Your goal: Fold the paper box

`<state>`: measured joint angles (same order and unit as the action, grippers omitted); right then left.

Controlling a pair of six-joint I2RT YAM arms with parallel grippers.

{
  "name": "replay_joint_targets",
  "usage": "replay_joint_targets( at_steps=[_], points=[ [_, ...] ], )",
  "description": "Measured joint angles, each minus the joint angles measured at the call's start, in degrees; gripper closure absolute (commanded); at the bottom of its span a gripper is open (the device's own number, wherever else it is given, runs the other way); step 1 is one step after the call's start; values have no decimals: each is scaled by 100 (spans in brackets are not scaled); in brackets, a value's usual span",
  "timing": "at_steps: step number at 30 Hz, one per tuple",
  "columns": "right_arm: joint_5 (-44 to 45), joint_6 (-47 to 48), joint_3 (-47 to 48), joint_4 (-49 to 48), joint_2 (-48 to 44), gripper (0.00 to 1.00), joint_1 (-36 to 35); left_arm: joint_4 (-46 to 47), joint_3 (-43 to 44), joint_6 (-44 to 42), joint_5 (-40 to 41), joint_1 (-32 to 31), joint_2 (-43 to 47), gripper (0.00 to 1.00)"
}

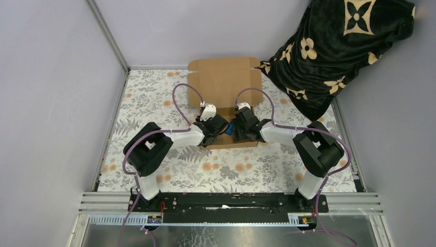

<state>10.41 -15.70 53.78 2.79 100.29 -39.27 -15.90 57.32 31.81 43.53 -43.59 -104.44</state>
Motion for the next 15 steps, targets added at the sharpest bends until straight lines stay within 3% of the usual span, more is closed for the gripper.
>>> replay_joint_targets(
  at_steps=[6, 15],
  points=[
    [-4, 4, 2, 7, 0, 40, 0, 17, -232, -181, -208, 164, 426, 47],
    [-50, 24, 50, 57, 24, 40, 0, 284, -579, -452, -761, 435, 1027, 43]
  ],
)
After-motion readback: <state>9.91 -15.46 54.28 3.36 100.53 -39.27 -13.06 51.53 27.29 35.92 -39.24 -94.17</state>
